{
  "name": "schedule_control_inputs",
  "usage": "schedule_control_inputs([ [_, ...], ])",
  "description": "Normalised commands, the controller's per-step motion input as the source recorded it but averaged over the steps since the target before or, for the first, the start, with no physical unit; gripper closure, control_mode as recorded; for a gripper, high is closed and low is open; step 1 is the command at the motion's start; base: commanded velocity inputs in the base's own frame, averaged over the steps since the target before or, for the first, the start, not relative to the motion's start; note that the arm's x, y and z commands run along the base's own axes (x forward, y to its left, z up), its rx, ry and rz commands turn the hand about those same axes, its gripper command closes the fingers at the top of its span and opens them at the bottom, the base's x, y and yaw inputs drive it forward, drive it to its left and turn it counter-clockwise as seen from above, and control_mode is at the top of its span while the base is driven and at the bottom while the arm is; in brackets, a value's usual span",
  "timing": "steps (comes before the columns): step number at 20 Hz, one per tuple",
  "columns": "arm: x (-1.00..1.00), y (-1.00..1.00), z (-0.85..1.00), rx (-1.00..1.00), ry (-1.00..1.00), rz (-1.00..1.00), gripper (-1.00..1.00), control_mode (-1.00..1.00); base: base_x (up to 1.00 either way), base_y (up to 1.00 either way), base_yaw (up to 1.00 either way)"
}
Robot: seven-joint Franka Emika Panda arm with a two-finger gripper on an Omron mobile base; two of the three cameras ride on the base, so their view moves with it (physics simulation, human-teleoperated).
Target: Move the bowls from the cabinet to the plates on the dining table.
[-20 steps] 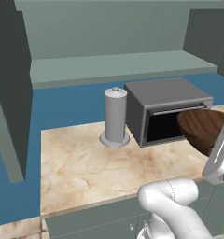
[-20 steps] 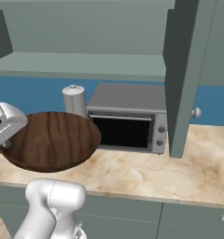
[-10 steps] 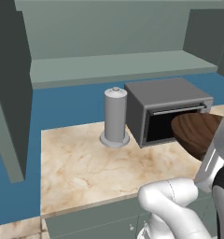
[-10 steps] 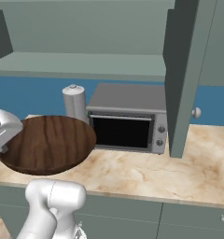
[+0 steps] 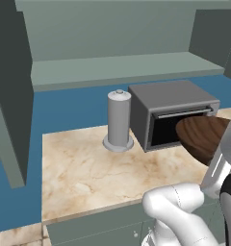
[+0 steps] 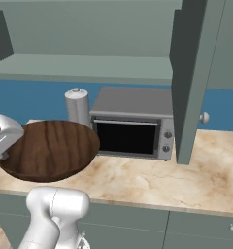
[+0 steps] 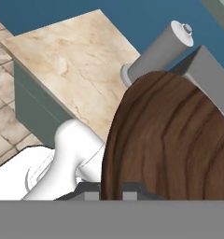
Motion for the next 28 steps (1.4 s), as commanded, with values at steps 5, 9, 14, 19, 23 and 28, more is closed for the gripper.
schedule_control_inputs([
  [5, 0.0, 0.0, 0.0, 0.0, 0.0, 0.0, 1.0, 1.0, -0.04, 0.0, 0.0],
  [9, 0.0, 0.0, 0.0, 0.0, 0.0, 0.0, 1.0, 1.0, -0.52, 0.0, 0.0],
  [14, 0.0, 0.0, 0.0, 0.0, 0.0, 0.0, 1.0, 1.0, -0.86, 0.0, 0.0],
  [19, 0.0, 0.0, 0.0, 0.0, 0.0, 0.0, 1.0, 1.0, -0.76, 0.0, 0.0],
  [23, 0.0, 0.0, 0.0, 0.0, 0.0, 0.0, 1.0, 1.0, -0.16, 0.47, -0.2],
  [28, 0.0, 0.0, 0.0, 0.0, 0.0, 0.0, 1.0, 1.0, 0.04, 0.49, -0.5],
])
